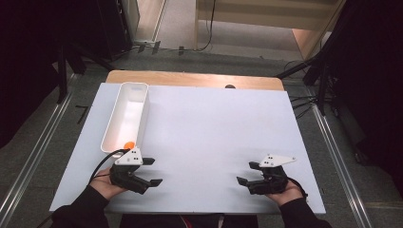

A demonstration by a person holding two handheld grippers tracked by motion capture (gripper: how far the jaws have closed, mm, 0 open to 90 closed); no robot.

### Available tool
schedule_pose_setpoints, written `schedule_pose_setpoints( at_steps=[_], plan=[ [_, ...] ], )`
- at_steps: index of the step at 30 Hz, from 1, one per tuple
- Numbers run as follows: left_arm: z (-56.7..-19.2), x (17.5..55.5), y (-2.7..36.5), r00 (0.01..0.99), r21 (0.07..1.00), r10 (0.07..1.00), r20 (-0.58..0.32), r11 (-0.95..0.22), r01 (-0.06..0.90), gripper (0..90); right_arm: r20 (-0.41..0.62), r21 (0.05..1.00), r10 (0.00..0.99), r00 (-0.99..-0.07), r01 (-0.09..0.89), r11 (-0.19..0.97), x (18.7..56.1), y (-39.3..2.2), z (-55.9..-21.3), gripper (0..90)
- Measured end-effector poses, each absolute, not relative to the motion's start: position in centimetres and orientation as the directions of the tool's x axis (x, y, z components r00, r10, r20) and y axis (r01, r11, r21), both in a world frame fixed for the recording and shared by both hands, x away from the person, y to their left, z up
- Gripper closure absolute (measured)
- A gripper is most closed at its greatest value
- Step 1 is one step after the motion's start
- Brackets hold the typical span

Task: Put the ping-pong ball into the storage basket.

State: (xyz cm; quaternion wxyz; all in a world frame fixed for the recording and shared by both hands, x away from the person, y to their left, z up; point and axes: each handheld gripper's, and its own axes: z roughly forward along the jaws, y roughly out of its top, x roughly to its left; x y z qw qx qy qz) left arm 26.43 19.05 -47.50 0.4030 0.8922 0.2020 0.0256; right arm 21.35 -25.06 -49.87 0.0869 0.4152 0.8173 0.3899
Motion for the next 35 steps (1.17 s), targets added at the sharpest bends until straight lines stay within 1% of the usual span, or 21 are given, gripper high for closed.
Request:
schedule_pose_setpoints(
  at_steps=[35],
  plan=[
    [-47.57,26.42,18.99,0.918,0.72,0.378,-0.121,-0.603,0.343,22.1,0.183,0.71,0.747,-0.639,0.612,0.349,21.36,-25.06,-49.87,21.5]
  ],
)
